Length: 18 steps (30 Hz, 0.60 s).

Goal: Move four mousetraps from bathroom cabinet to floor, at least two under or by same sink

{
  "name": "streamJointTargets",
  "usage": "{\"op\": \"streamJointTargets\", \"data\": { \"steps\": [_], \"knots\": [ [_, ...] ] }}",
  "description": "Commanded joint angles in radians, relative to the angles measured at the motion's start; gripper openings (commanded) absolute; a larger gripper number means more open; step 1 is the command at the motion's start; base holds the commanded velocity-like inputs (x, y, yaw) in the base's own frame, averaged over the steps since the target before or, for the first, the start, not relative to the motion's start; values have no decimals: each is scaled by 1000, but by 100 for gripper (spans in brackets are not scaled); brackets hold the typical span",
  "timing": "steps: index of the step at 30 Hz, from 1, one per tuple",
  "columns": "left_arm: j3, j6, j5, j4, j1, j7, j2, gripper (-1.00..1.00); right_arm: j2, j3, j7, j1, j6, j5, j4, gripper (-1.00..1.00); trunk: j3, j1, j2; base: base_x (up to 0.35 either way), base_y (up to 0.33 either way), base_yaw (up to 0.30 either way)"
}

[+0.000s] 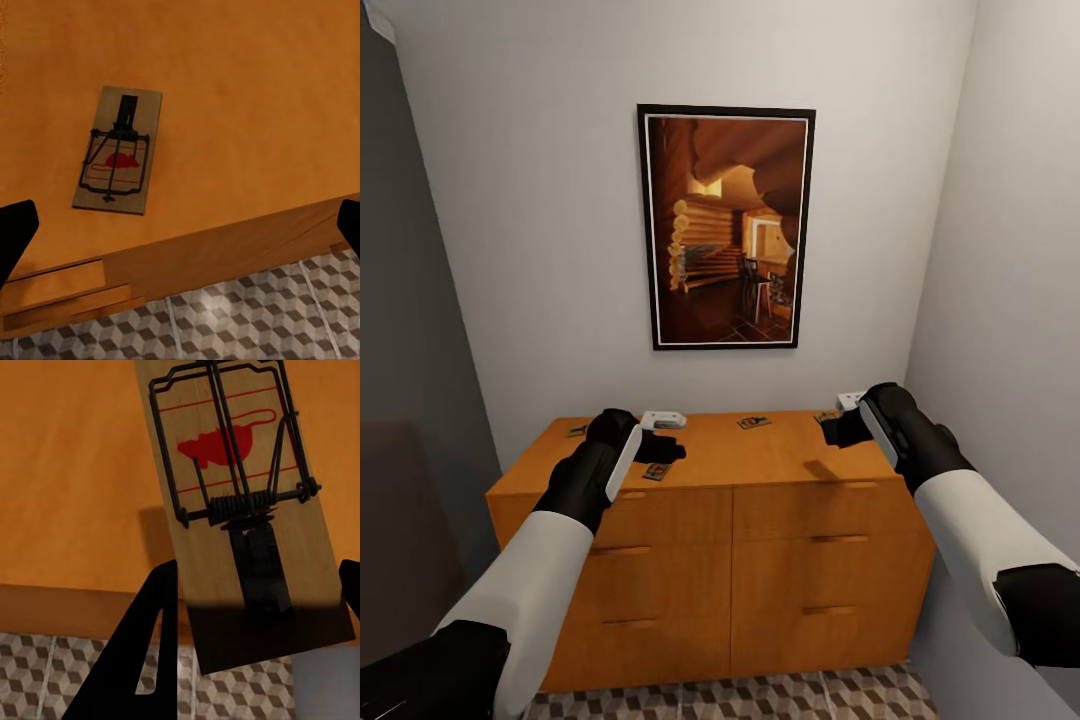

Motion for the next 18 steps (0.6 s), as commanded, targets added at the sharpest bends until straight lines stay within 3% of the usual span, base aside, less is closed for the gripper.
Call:
{"op": "streamJointTargets", "data": {
  "steps": [1, 12, 18],
  "knots": [
    [0, 4, 3, -1, -1, 1, 0, 100, -1, 5, -4, -1, 4, -9, 3, -100, -1, 0, -1, 0, 2, 0],
    [-1, 3, -1, -4, -1, 6, 0, 100, -1, 4, -4, -1, 4, -7, 34, -100, -1, 0, -1, 6, 0, 0],
    [0, 3, 1, -3, -1, 3, 0, 100, -1, 4, -4, -1, 4, -7, 35, -100, -1, 0, -1, 166, 0, 0]
  ]
}}
